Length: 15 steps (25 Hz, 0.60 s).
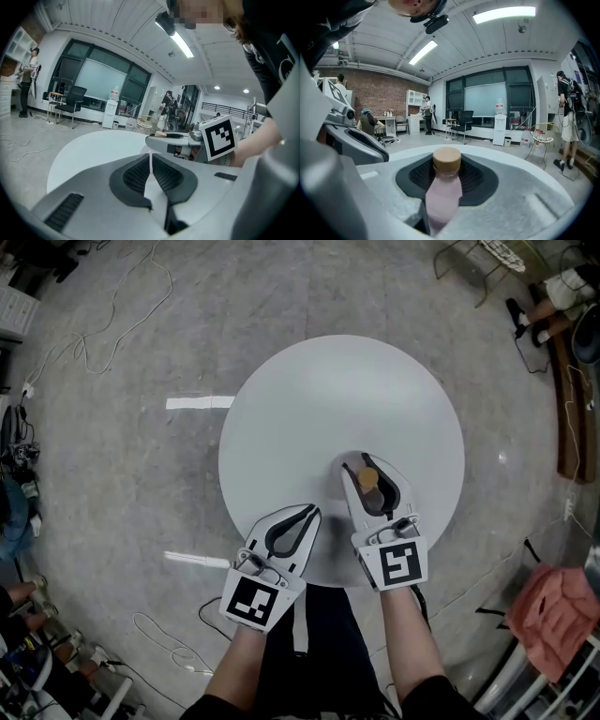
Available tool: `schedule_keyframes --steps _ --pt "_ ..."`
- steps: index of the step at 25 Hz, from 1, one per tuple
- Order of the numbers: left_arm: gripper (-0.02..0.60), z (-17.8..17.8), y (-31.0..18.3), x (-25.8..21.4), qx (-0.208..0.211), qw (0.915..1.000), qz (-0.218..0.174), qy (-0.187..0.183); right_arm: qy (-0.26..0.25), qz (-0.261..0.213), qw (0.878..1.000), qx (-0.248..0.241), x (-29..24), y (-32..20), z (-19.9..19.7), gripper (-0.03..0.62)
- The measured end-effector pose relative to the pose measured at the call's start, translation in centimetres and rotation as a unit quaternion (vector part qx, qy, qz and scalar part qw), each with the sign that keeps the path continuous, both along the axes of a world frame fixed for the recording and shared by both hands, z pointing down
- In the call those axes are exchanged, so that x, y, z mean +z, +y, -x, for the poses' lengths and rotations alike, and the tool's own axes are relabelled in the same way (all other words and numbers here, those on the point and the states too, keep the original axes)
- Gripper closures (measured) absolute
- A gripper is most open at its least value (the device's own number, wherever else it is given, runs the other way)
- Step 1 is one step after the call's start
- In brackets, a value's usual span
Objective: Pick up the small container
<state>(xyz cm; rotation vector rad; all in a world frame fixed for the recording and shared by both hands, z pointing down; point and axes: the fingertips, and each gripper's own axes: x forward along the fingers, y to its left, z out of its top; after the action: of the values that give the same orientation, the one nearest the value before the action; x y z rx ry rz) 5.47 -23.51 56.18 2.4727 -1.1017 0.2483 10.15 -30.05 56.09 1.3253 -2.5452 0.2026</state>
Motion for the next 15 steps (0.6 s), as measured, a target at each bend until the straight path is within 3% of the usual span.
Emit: schedule_keyframes --steps 12,13,14,15 --pt "0.557 -1.1 0.0 0.0 0.055 0.9983 -0.014 -0.011 0.004 0.010 1.000 -0.014 0.0 0.3 0.2 0.468" --pt "0.528 -1.4 0.0 0.1 0.060 0.9981 -0.010 -0.007 0.004 0.011 1.000 -0.015 0.0 0.3 0.2 0.468" --pt "0.441 -1.7 0.0 0.3 0.067 0.9977 -0.005 -0.005 0.004 0.012 1.000 -0.016 0.0 0.4 0.2 0.468" --pt "0.411 -2.0 -0.1 0.5 0.076 0.9971 -0.001 -0.006 0.003 0.013 1.000 -0.018 -0.1 0.4 0.2 0.468"
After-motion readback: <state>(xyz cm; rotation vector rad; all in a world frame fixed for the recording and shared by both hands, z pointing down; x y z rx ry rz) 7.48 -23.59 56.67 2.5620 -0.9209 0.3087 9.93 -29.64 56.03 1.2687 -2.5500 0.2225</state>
